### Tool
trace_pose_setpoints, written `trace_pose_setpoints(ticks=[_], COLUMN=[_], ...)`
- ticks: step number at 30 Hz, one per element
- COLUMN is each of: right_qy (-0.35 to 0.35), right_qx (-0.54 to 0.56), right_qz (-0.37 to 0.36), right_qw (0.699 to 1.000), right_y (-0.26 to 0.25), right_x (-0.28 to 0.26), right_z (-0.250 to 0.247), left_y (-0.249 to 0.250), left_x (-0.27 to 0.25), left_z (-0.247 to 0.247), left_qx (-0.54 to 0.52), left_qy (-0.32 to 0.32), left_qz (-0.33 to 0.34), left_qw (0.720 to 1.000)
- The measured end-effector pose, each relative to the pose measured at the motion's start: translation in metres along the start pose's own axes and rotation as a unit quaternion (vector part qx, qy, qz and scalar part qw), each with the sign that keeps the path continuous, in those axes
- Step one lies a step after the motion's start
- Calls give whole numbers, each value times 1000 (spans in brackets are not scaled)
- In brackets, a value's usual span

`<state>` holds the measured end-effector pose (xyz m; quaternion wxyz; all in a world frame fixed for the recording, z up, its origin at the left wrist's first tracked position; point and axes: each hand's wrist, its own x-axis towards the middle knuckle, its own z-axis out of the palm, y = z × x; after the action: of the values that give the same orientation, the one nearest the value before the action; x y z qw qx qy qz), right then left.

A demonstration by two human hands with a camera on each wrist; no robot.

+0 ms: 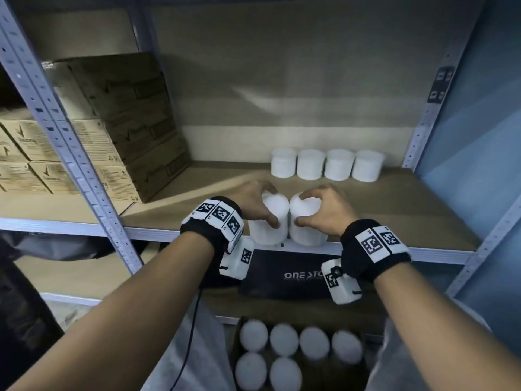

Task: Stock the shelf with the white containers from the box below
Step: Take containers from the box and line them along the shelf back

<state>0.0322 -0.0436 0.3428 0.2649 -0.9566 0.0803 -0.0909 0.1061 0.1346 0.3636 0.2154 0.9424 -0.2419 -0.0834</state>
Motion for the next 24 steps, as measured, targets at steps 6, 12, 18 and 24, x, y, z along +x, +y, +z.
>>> trace_pose_setpoints(ticks=[6,12,18,24], right_qy=[-15,-15,-36,-29], right_qx=[6,0,-21,-59], right_qz=[29,18,17,6], right_qw=[999,1000,999,998], right_y=[15,23,22,21], right_x=[23,32,32,21], right_z=[19,28,22,10], left_y=[-5,-13,-15,-14], left_x=[24,33,30,21], left_z=[16,35,38,37], left_qx=[-20,-41,-43,-2], left_qy=[19,39,45,60], left_qz=[-19,-25,-24,11], left_qw=[999,998,998,998])
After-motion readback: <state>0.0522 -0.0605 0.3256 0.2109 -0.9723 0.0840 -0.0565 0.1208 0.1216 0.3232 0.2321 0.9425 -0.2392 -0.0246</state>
